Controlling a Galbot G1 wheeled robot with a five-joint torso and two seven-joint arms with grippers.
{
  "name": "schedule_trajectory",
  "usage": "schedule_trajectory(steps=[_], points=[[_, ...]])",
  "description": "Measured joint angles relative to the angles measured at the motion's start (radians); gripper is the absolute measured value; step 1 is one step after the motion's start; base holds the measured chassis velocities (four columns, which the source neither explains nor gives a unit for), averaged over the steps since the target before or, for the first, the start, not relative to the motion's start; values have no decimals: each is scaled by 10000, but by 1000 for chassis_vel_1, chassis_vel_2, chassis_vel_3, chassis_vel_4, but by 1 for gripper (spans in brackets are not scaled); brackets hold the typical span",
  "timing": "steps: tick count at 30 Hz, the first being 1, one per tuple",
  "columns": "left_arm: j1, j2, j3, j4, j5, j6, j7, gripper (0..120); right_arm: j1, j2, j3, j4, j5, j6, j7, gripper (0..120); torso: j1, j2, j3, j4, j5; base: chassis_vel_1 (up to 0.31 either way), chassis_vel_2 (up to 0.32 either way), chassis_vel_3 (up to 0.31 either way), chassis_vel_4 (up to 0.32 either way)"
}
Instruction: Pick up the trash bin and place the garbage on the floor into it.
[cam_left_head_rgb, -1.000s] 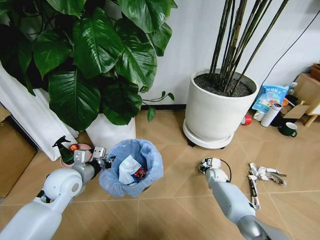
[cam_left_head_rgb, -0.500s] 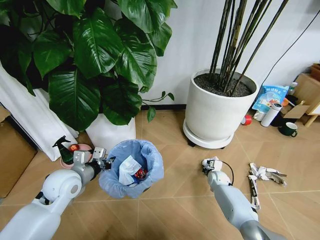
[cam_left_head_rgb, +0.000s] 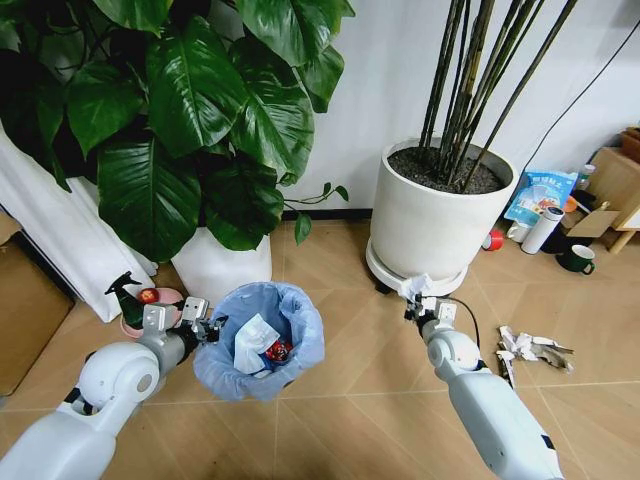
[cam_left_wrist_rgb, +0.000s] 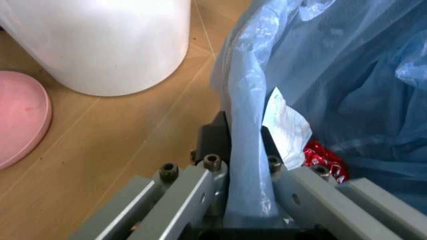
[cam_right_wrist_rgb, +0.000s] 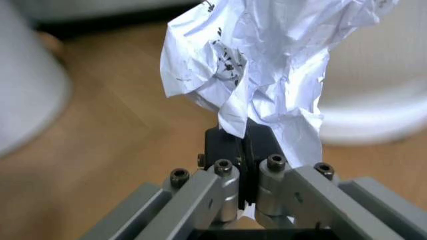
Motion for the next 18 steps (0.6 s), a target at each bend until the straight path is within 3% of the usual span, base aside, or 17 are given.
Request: schedule_trajectory(steps=[5, 10, 18], points=[[9, -26, 18, 44, 37, 0, 18, 0, -311, -649, -9, 1967, 179, 122, -505, 0, 0, 0, 0, -2, 1, 0, 0, 0, 0], [-39, 39, 199, 9, 34, -1, 18, 0, -228, -1437, -513, 4291, 1424, -33, -812, 0, 0, 0, 0, 0, 2, 0, 0, 0, 0], [-397, -68, 477, 202, 26, 0, 25, 0, 391, -1923, -2252, 5846, 2573, -95, -866, 0, 0, -1, 0, 0, 3, 0, 0, 0, 0]])
